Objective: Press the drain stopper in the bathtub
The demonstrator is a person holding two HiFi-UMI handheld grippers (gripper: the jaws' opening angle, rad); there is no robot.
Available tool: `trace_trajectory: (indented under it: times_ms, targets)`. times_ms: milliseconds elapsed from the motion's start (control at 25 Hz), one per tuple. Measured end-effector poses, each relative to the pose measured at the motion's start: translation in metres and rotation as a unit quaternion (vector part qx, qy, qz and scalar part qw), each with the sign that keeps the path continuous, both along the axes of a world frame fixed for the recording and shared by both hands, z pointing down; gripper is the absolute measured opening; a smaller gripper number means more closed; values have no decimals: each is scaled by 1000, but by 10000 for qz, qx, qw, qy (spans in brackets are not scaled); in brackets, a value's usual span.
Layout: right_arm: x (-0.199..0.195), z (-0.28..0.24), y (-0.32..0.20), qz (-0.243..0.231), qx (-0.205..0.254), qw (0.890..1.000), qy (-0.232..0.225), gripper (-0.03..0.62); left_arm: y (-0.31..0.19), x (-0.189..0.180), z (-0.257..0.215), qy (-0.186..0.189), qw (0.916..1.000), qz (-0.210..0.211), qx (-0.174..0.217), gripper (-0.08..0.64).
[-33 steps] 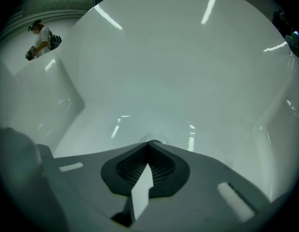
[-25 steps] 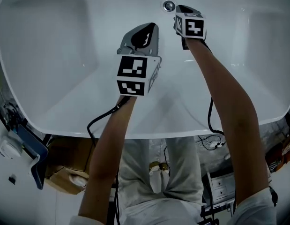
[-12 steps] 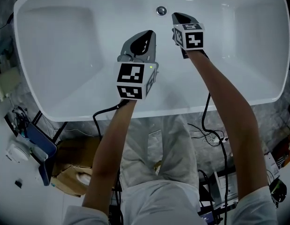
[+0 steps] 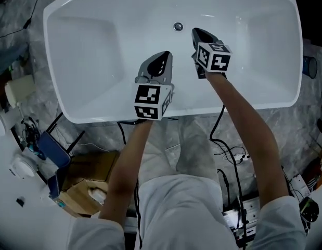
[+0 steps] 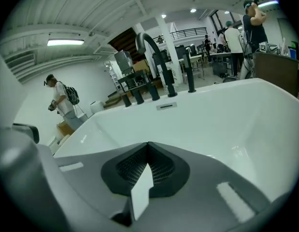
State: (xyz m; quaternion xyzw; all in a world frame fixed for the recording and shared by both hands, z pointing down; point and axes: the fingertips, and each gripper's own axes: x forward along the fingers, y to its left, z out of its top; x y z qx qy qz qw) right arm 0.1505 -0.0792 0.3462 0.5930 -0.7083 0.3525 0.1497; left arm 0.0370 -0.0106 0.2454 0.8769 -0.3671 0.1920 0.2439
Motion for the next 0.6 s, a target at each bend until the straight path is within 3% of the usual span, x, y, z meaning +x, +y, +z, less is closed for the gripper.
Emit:
trace_trajectory:
  times_ms: [240, 600]
  targets:
    - [1, -91, -4, -46, 479, 9986, -226, 3, 6, 4, -70, 48, 9999, 41, 161, 2]
    - [-6, -213, 12, -549, 1219, 9908, -209, 3, 16, 9, -156, 300, 9984, -163, 449, 2]
